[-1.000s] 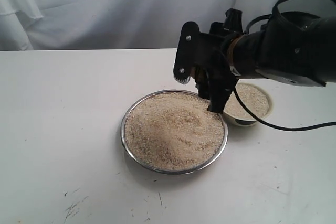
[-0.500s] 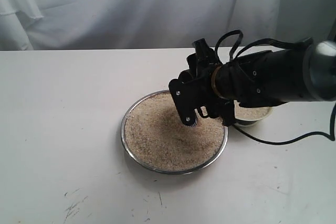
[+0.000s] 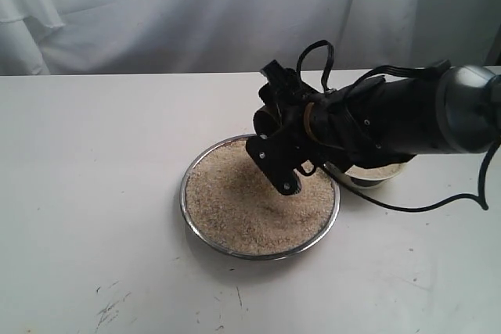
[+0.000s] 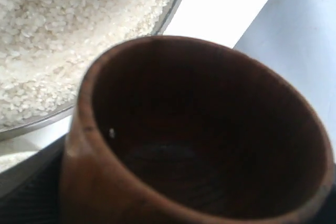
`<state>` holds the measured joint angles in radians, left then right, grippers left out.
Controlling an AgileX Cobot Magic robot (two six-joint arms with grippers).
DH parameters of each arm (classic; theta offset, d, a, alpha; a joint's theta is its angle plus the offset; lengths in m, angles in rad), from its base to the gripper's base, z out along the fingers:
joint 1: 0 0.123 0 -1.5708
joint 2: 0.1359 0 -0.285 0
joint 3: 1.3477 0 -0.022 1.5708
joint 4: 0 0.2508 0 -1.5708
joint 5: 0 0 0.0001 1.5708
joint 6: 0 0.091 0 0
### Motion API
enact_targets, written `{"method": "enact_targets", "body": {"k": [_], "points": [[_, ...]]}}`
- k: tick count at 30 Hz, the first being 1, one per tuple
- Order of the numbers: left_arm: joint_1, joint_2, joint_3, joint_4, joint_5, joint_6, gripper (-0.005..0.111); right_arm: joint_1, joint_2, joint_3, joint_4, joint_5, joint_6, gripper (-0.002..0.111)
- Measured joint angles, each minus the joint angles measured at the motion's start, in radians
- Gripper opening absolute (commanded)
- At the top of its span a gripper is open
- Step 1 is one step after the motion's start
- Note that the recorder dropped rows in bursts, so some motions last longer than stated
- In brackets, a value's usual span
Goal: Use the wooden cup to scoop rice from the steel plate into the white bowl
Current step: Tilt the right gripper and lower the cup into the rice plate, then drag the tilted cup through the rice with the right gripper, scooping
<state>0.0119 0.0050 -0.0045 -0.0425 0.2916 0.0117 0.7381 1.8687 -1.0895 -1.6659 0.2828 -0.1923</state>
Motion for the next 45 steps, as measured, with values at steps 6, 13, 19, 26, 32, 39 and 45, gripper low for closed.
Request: {"method": "enact_targets", "body": {"k": [6, 13, 19, 26, 32, 39, 45], "points": [[0.000, 0.000, 0.000, 0.000, 0.000, 0.000, 0.000, 0.000, 0.017, -0.068, -0.019, 0.031, -0.079, 0.000], [0.000, 0.000, 0.000, 0.000, 0.000, 0.000, 0.000, 0.000, 0.089, -0.117, -0.035, 0.096, -0.182, 0.000], [0.000, 0.000, 0.000, 0.000, 0.000, 0.000, 0.000, 0.000, 0.132, -0.133, -0.055, 0.166, -0.215, 0.000], [0.000, 0.000, 0.000, 0.000, 0.000, 0.000, 0.000, 0.017, 0.151, -0.139, -0.061, 0.200, -0.226, 0.000], [0.000, 0.000, 0.000, 0.000, 0.000, 0.000, 0.000, 0.042, 0.195, -0.139, -0.061, 0.214, -0.228, 0.000], [0.000, 0.000, 0.000, 0.000, 0.000, 0.000, 0.000, 0.073, 0.245, -0.139, -0.061, 0.224, -0.230, 0.000], [0.000, 0.000, 0.000, 0.000, 0.000, 0.000, 0.000, 0.073, 0.252, -0.139, -0.062, 0.248, -0.230, 0.000]]}}
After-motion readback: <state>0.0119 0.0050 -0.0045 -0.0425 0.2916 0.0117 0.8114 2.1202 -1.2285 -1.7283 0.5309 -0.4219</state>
